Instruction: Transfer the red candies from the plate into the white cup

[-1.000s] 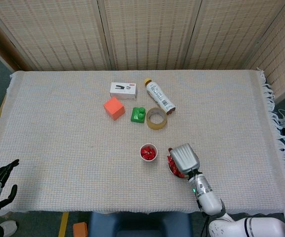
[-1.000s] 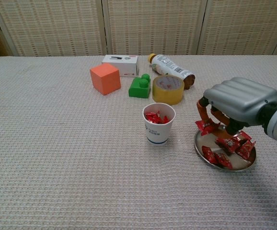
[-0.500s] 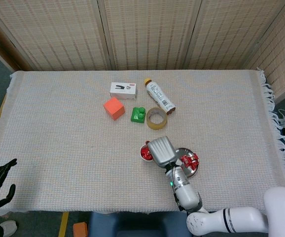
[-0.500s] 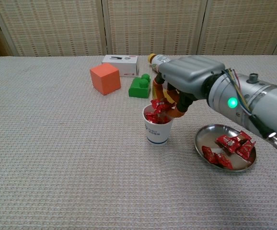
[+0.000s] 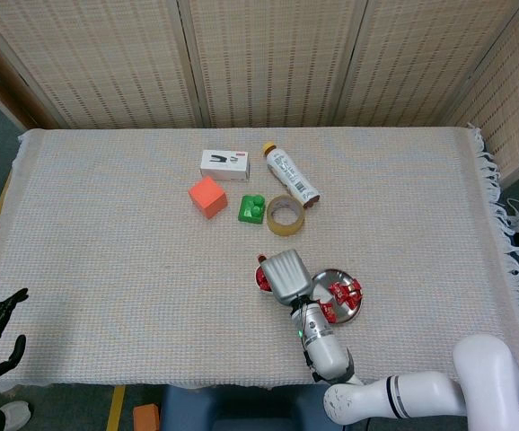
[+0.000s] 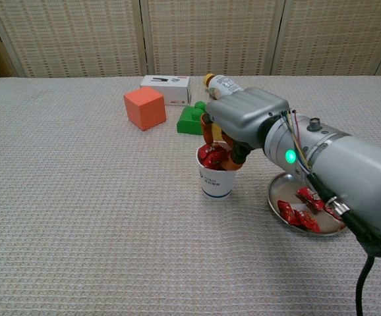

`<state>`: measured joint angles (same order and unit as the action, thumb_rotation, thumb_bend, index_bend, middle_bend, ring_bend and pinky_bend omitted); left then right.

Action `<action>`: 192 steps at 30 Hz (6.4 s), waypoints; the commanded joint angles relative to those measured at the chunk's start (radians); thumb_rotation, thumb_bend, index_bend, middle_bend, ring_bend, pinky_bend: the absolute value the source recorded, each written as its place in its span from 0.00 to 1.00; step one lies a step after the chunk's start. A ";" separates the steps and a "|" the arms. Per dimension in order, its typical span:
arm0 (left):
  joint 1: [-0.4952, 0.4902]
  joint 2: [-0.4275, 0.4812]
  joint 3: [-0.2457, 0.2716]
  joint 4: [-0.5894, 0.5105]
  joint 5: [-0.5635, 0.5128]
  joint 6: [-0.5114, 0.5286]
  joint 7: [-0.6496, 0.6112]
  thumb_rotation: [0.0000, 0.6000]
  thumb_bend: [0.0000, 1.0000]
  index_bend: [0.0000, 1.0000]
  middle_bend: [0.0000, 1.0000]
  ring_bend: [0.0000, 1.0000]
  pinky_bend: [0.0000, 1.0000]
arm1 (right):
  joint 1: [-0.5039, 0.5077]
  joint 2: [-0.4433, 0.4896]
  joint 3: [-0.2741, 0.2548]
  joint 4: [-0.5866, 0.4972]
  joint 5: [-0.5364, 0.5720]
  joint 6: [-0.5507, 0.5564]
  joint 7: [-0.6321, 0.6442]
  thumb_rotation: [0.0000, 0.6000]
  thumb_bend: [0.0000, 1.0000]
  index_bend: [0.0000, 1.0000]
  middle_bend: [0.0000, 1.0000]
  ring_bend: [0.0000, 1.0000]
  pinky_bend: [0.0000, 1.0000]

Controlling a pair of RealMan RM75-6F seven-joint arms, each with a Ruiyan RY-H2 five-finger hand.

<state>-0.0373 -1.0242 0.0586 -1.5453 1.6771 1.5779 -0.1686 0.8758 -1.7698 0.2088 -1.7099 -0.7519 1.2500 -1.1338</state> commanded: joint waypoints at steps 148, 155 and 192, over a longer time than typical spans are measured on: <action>0.005 0.006 0.002 0.003 0.009 0.014 -0.018 1.00 0.54 0.01 0.15 0.21 0.28 | -0.093 -0.030 -0.029 0.066 -0.226 -0.013 0.084 1.00 0.32 0.39 0.79 0.79 1.00; 0.006 0.006 0.000 0.002 0.007 0.015 -0.017 1.00 0.54 0.01 0.15 0.21 0.28 | -0.090 -0.025 -0.034 0.056 -0.206 -0.017 0.081 1.00 0.32 0.21 0.79 0.78 1.00; -0.008 -0.054 -0.023 0.008 -0.025 -0.015 0.121 1.00 0.50 0.00 0.05 0.03 0.20 | -0.797 0.495 -0.490 0.160 -0.870 0.588 0.871 1.00 0.21 0.00 0.00 0.00 0.00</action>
<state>-0.0454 -1.0774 0.0343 -1.5366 1.6508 1.5632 -0.0521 0.0850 -1.2811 -0.2852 -1.5460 -1.6145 1.8338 -0.2708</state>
